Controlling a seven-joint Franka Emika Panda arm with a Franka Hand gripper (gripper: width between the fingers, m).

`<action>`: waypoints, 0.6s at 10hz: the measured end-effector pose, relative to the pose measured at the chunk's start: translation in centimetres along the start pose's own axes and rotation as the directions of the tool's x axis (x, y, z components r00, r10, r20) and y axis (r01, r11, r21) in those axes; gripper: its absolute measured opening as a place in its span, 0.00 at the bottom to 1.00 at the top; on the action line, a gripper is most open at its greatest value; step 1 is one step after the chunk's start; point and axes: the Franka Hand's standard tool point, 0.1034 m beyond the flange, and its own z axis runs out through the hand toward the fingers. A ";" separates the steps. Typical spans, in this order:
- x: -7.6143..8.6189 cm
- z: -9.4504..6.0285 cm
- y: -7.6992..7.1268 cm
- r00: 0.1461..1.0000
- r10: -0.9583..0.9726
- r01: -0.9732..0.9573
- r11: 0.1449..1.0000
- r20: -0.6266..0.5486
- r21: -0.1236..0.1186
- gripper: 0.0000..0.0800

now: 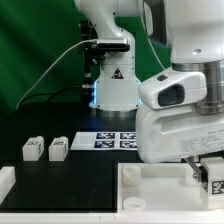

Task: Assemble one leg

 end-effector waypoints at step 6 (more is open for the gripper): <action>0.2 0.1 0.3 0.645 0.764 -0.764 0.645 0.014 0.009 0.37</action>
Offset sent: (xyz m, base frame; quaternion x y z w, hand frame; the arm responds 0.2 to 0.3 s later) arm 0.0111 0.0045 -0.0005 -0.0170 0.0393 0.3085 0.9503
